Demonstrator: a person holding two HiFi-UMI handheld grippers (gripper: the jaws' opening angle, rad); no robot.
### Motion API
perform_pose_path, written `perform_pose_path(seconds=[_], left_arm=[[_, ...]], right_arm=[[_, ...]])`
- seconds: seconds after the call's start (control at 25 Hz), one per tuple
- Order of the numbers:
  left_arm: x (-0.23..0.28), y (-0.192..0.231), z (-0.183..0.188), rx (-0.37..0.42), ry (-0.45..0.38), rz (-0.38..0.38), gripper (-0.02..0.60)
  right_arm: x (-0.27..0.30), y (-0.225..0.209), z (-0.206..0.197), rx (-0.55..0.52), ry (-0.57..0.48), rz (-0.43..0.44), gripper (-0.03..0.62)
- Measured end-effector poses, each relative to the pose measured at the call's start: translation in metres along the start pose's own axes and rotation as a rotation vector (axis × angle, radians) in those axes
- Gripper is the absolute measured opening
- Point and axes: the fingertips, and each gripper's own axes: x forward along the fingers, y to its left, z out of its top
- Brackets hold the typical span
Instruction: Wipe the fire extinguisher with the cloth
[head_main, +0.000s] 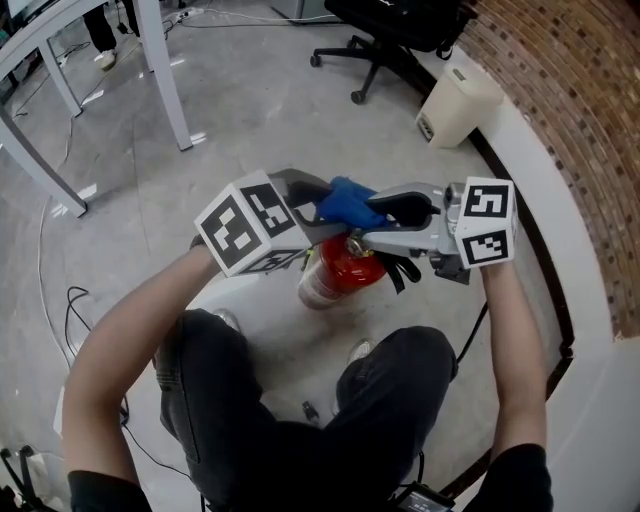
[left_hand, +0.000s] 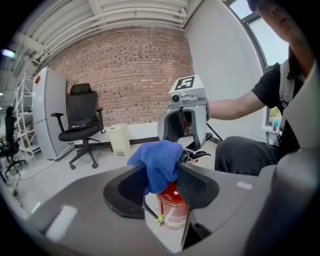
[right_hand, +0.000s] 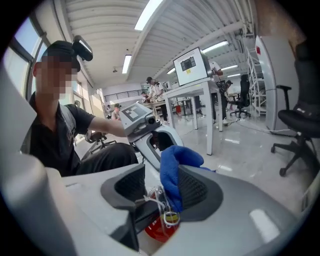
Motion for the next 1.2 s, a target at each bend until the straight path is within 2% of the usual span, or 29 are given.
perform_pose_path(seconds=[0.12,0.28,0.4,0.52,0.64,0.84,1.04,1.2], left_arm=[[0.004,0.013,-0.011,-0.023,0.047,0.060,0.167],[0.010,0.018,-0.029,-0.105,0.046,0.024,0.158],[0.010,0.027,-0.037,-0.143,0.031,0.024,0.156],[0.008,0.035,-0.057,-0.238,0.014,0.025,0.155],[0.011,0.037,-0.087,-0.297,0.045,0.022,0.155],[0.042,0.011,-0.147,-0.264,0.199,-0.047,0.153],[0.063,0.017,-0.171,-0.293,0.182,-0.088,0.155],[0.068,0.029,-0.195,-0.292,0.223,-0.116,0.155]], right_arm=[[-0.013,-0.001,0.000,-0.047,-0.006,-0.118,0.196],[-0.025,0.024,-0.003,-0.115,-0.003,-0.195,0.150],[-0.032,0.033,-0.007,-0.169,0.015,-0.249,0.144],[-0.041,0.026,-0.013,-0.157,0.004,-0.301,0.136],[-0.050,0.019,-0.013,-0.113,-0.045,-0.324,0.121],[-0.054,0.008,-0.015,-0.073,-0.084,-0.341,0.112],[-0.046,-0.001,-0.021,-0.059,-0.082,-0.339,0.109],[-0.051,-0.010,-0.028,-0.024,-0.096,-0.356,0.107]])
